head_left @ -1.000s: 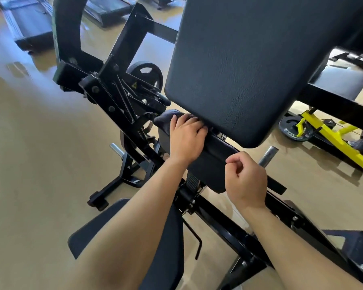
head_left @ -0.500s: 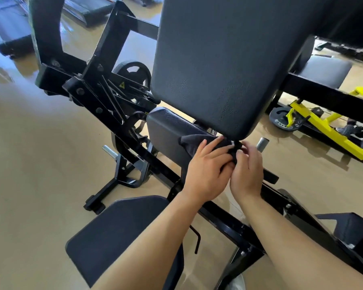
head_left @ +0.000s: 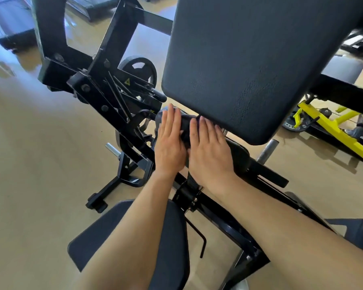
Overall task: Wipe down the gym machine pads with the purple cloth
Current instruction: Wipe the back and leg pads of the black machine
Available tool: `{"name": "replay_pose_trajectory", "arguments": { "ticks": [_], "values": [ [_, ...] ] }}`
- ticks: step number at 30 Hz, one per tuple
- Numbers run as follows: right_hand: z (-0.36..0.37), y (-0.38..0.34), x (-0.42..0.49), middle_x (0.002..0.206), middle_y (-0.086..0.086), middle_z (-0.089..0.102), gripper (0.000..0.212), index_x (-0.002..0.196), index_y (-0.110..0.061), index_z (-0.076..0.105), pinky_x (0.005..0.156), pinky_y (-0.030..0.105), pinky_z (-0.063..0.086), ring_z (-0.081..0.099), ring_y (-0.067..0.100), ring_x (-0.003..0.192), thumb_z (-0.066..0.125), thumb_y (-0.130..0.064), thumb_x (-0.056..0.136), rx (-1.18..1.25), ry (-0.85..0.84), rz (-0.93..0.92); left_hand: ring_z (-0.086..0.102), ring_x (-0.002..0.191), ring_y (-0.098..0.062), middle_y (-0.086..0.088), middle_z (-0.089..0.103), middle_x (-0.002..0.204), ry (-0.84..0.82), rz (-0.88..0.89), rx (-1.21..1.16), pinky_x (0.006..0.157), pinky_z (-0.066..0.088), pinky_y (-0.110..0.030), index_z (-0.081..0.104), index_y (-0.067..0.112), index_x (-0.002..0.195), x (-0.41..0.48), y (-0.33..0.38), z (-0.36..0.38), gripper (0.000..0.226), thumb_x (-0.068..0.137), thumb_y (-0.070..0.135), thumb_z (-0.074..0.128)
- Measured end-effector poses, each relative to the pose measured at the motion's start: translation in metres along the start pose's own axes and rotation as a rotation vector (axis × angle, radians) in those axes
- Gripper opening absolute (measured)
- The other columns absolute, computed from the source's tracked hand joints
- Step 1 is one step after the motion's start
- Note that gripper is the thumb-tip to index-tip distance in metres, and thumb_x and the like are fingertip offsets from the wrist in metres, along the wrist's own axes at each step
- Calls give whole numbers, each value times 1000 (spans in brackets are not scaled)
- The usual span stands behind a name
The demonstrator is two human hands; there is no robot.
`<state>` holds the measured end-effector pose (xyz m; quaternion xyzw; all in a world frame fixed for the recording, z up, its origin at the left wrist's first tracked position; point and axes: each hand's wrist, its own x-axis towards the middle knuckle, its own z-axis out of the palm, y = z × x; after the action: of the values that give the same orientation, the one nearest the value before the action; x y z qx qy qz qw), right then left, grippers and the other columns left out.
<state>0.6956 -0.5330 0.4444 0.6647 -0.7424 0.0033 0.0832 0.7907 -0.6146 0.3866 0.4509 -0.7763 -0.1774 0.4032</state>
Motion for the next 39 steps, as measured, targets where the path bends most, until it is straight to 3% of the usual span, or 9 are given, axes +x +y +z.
{"name": "replay_pose_trajectory", "arguments": {
  "ticks": [4,9,14,18,24,30,34,36,39],
  "values": [
    [-3,-29,49,165,25,13,66,158,1,0,127,46,8,13,35,155,26,-28,105,-41,-36,-24,27,149,-11,1,32,161,17,-97,-17,118,34,-33,36,17,154,34,-30,-18,50,105,14,44],
    [0,-47,98,158,24,29,67,155,1,13,120,43,24,31,36,146,37,-31,102,7,-94,-38,56,109,10,10,66,128,-99,-394,-256,101,44,-15,57,26,140,63,-51,-34,42,106,18,36],
    [-2,-49,120,161,20,27,65,157,-9,18,122,44,21,23,34,150,38,-33,101,114,-148,-96,52,130,-14,0,56,143,29,-615,-430,111,41,-37,46,28,147,55,-51,-24,43,105,19,40],
    [-9,-33,82,152,14,45,56,146,-7,38,114,44,36,43,29,140,36,-33,96,259,-23,-13,56,116,-15,-2,64,124,301,-385,-227,105,44,-33,67,19,122,54,-21,-27,42,88,3,50],
    [-12,0,55,162,4,35,54,154,-15,38,116,40,31,36,23,147,41,-19,100,343,-52,-73,63,116,-19,-4,73,116,79,-598,-757,108,44,-44,75,17,110,60,-14,-28,40,83,24,46],
    [-18,4,60,165,-5,29,56,155,-20,38,120,31,21,26,11,151,40,-16,99,561,-118,0,58,118,-15,3,67,118,-54,-579,-700,109,40,-39,69,18,114,61,-26,-18,41,95,40,40],
    [-22,6,61,166,-11,24,56,157,-23,34,117,33,22,24,11,150,40,-19,101,586,-180,0,59,111,-20,1,68,113,-28,-817,-819,97,47,-38,70,31,102,44,-31,-17,40,101,52,36],
    [-21,5,62,167,-13,20,57,157,-24,31,117,33,19,20,9,151,40,-21,101,585,-199,-3,60,110,-23,-4,66,125,-19,-1009,-855,79,48,-34,64,29,118,23,-34,-8,44,101,56,35],
    [-20,3,64,166,-16,20,56,157,-26,31,117,39,19,22,10,150,39,-23,102,578,-207,-2,58,99,-14,-3,60,128,66,-1098,-911,65,45,-29,52,37,125,2,-33,7,27,103,35,35]
  ]
}}
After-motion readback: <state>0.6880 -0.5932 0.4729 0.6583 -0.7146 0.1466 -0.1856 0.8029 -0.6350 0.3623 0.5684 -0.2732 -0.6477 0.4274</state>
